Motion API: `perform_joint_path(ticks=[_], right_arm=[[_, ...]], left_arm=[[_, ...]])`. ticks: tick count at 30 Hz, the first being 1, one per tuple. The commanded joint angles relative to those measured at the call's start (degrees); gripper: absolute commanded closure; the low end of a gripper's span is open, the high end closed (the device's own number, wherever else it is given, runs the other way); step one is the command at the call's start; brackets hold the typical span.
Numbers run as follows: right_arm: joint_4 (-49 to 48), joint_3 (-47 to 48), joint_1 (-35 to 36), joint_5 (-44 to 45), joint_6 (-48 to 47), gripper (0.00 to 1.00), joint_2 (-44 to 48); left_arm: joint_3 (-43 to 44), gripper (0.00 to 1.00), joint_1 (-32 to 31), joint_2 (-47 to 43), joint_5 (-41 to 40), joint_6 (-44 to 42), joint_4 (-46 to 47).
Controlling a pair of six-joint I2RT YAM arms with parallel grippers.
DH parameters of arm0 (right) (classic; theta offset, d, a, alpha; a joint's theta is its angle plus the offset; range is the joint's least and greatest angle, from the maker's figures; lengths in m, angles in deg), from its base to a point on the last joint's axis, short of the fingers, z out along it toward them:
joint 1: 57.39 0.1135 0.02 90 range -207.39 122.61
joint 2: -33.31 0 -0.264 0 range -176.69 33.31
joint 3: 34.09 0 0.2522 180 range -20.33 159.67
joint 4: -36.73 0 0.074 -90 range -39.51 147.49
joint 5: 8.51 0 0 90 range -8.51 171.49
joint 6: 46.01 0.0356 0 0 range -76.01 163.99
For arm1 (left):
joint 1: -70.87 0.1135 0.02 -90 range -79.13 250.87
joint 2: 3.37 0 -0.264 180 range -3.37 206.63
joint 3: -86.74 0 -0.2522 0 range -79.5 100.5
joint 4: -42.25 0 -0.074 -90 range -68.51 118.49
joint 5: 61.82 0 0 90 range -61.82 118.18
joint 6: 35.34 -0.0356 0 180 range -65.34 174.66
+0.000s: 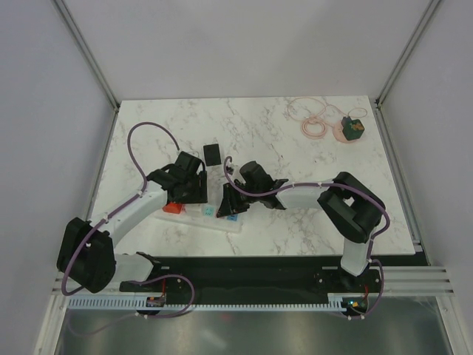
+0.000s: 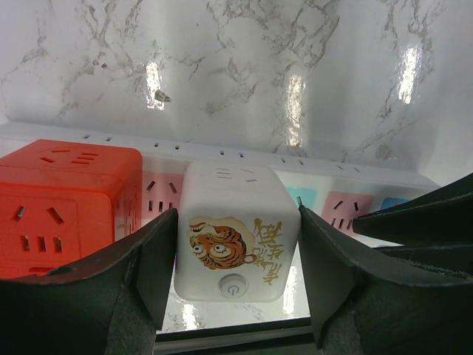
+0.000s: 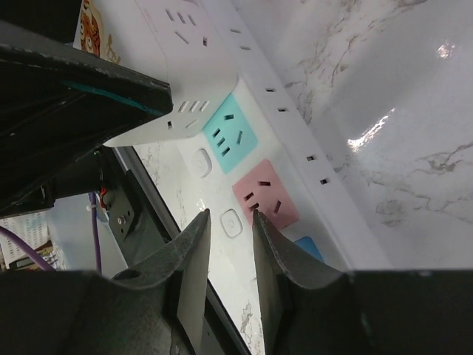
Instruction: Pull the plug off the socket
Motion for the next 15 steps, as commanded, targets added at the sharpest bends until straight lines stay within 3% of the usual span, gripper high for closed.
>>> perform_joint_path(ticks=[1,6,10,15], right_arm=[[-0.2,1.6,0.2,0.5,-1.2,0.62,-1.7],[0.3,0.1,0.2,1.3,-2.4,0.62,-2.0],[0.5,-0.7,0.2,1.6,-2.7,0.62,-2.4],[1.4,-2.1,0.2,3.1,-2.5,0.63,-2.4]], left_arm=[[-0.9,0.32,-0.6,1.1,3.6,-0.6,2.2],[-1.0,0.49,-0.6,1.6,4.5,-0.7,2.6],[-0.9,0.71,-0.6,1.6,4.6,-1.1,2.6],[-0.5,0.86,-0.6,0.5,6.0,-1.6,2.8]])
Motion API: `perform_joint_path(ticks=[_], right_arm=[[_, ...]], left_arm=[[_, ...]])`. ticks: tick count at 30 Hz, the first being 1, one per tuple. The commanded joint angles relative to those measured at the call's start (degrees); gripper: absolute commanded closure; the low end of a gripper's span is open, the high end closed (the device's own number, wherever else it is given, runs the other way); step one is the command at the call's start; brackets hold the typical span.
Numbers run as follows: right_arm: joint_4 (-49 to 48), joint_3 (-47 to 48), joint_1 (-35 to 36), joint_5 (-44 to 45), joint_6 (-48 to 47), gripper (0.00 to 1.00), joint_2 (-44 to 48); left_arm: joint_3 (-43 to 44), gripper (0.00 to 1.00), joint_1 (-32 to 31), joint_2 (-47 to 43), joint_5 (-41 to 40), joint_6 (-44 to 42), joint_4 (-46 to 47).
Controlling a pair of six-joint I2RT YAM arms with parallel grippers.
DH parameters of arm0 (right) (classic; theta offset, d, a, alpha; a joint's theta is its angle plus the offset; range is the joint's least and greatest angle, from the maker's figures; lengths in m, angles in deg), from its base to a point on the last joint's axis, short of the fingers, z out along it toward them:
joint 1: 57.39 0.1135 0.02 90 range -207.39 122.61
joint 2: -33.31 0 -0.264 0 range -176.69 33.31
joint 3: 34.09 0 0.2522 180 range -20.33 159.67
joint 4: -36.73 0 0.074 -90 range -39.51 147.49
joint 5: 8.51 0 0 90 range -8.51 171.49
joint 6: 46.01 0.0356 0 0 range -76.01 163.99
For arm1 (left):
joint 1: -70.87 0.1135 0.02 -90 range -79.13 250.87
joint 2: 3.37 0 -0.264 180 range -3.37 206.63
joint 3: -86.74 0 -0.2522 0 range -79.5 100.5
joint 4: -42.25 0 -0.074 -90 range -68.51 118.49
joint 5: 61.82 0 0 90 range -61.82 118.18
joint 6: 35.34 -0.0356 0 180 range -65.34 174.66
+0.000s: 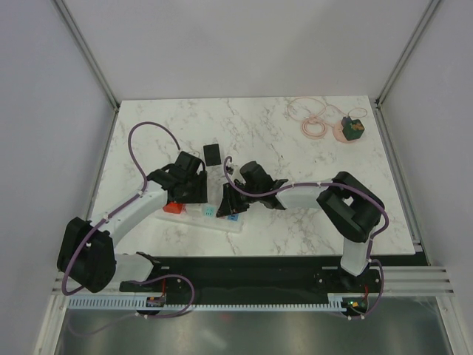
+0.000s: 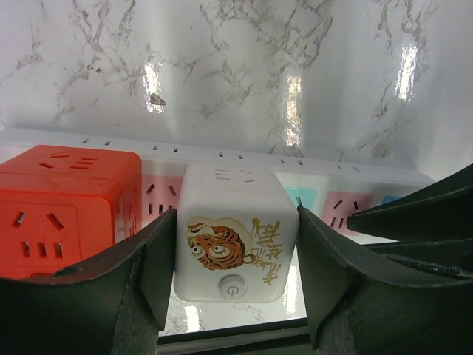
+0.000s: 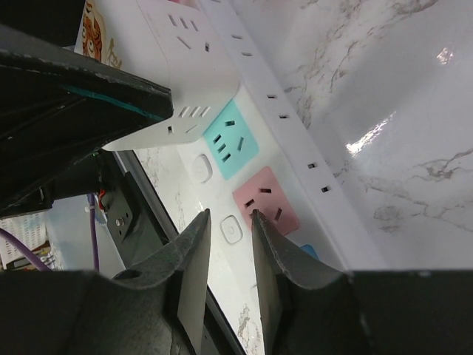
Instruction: Pull the plug off the socket
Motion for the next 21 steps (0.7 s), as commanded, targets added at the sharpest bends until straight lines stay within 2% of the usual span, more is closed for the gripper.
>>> perform_joint_path(ticks=[1,4,15,17,21], right_arm=[[2.0,-2.7,0.2,3.5,-1.8,0.63,-1.7],[2.0,-3.6,0.2,3.8,-1.7,0.63,-2.3],[3.1,-4.3,0.2,5.1,-1.0,0.63,-2.9],[3.2,-4.5,0.2,5.1,-0.9,0.64,-3.2],[3.2,-4.7,0.2,5.3,-0.6,0.64,-3.4]], left_arm=[[-0.7,0.88,-0.6,-0.4,5.3,-1.1,2.5],[-0.9,0.98,-0.6,-2.7,5.5,-2.4,3.4],[-1.6,0.98,-0.6,-7.3,9.1,-0.8,6.0],[-1.9,0.98,-0.6,-7.8,7.5,-0.7,5.8],[0.4,0.98,-2.1,-8.1,-2.0,-2.2,2.4]])
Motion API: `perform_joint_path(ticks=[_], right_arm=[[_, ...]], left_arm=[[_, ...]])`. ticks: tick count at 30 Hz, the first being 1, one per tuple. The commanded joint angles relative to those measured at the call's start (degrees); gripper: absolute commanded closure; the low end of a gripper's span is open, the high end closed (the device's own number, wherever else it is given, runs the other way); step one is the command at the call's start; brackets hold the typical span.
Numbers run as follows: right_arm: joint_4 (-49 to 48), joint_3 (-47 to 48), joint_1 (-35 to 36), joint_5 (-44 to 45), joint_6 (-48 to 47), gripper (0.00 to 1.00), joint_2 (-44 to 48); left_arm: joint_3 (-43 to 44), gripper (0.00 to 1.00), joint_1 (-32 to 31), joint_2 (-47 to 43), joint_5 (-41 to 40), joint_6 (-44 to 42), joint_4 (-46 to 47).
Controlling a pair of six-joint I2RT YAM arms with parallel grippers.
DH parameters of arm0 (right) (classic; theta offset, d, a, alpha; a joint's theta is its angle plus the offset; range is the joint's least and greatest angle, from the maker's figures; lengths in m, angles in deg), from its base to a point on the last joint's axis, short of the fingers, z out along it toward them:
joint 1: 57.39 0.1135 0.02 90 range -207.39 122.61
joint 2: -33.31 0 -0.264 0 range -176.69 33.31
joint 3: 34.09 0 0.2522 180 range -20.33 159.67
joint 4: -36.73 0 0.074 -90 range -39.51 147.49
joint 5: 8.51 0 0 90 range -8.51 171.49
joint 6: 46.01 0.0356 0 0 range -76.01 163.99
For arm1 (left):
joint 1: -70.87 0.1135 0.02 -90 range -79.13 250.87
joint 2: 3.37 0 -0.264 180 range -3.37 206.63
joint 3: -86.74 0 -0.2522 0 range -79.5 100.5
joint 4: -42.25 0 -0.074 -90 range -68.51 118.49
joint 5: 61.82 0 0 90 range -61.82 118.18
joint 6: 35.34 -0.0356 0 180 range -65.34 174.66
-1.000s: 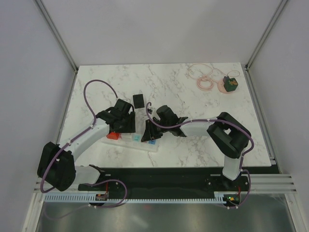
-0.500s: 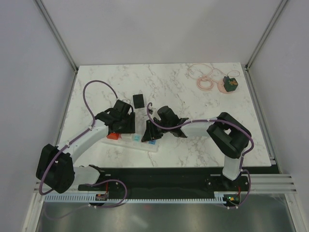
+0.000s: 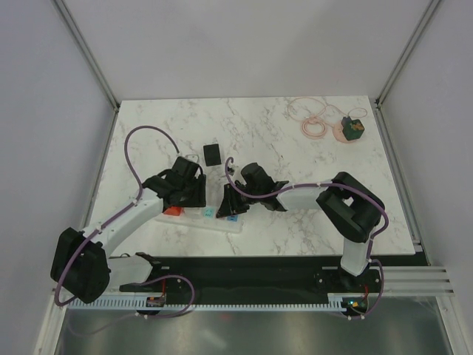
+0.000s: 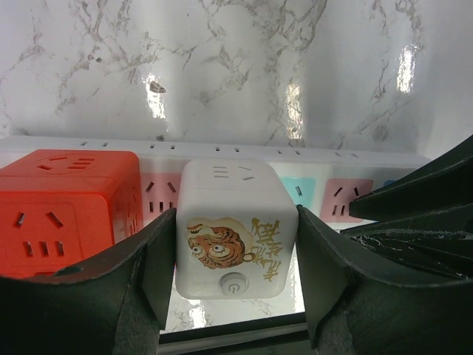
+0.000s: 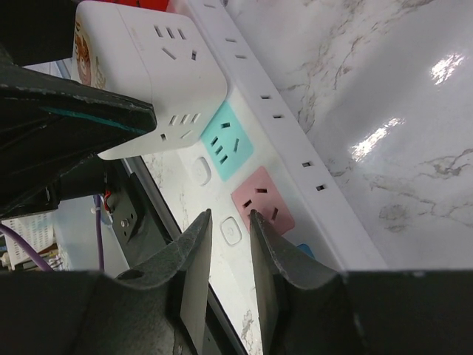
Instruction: Pull the plug off the socket
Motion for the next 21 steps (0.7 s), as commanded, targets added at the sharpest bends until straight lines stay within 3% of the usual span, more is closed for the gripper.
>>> perform_joint_path(ticks=[1,8,11,21], right_arm=[[6.2,-2.7,0.2,5.5,-1.7,0.64,-3.4],[7.0,-2.3,0.2,6.0,-1.8,0.64,-3.6],[7.3,-2.6,0.1,6.1,-1.8,0.64,-3.7],[7.9,-2.2,0.2,6.2,-2.2,0.64,-4.4]], left_arm=[[4.3,0.98,-1.8,-2.0,-2.5,-1.1,-0.3],[9.0,0.98,0.1,1.1,12.7,-1.0,-0.9],[10.4,0.98,0.5,1.4,14.8,-0.9,-1.3],[13.8,0.98,0.2,2.7,7.0,-6.5,-6.5]])
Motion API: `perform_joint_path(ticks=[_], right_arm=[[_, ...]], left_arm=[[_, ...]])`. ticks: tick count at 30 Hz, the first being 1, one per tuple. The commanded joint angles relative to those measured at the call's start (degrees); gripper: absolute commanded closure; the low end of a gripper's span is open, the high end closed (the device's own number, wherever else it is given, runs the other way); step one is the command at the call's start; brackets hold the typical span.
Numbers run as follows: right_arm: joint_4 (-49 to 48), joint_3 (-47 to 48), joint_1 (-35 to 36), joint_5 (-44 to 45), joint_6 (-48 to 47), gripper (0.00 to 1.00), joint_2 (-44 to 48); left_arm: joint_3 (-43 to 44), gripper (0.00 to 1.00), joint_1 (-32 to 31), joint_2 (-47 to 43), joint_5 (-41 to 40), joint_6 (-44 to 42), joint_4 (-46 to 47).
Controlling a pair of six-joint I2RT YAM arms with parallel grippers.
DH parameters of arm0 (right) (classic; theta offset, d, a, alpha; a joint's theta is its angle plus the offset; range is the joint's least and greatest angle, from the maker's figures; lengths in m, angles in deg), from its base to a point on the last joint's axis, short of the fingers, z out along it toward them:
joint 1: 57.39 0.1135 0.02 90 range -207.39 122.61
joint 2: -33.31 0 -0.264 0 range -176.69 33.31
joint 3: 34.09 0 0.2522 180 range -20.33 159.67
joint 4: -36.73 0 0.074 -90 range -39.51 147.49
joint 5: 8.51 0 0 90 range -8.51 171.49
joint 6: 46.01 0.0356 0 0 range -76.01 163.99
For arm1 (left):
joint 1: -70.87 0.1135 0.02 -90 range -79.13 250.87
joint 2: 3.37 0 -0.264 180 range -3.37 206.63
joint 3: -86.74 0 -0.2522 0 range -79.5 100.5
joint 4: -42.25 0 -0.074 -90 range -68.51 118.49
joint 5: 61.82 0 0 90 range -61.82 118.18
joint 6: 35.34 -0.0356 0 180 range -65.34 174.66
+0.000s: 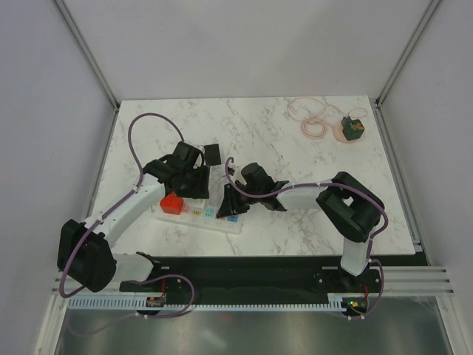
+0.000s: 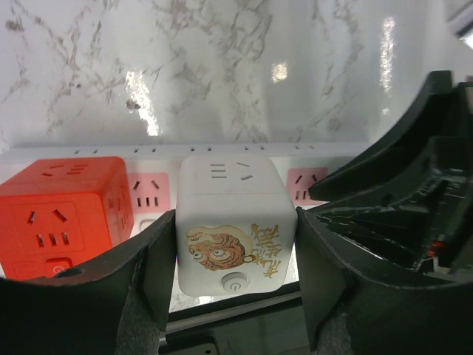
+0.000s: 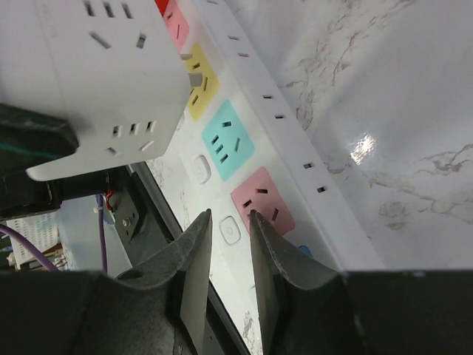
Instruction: Pull the plug off the socket
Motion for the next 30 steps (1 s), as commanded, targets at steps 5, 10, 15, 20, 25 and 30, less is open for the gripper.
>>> perform_joint_path(ticks=[5,10,15,20,25,30], right_arm=[[7.7,-1.7,0.2,6.1,-2.8,0.64,-4.5],[7.4,-1.8,0.2,5.8,-2.9,0.63,-4.2],[6.8,-2.1,0.2,5.3,-2.9,0.63,-3.4],[6.8,-1.4,0.2,4.8,-3.0,0.63,-2.0],[11.9,3.3,0.2,4.3,-4.1,0.62,3.6],[17.9,7.7,0.2,5.5,-6.7,0.61,10.3]], left_arm=[[2.3,0.98,-1.1,-3.5,1.1,-4.6,2.5],[2.0,0.98,-1.1,-7.5,-4.5,-1.7,5.1],[-2.8,0.98,-1.0,-11.1,-11.9,0.7,14.3],[-9.7,0.98,-0.7,-11.9,-17.9,2.1,32.5],[-12.2,0.98,0.4,-5.1,-22.6,0.4,44.8],[-13.2,0.98,3.9,2.0,-21.7,-1.7,56.7]])
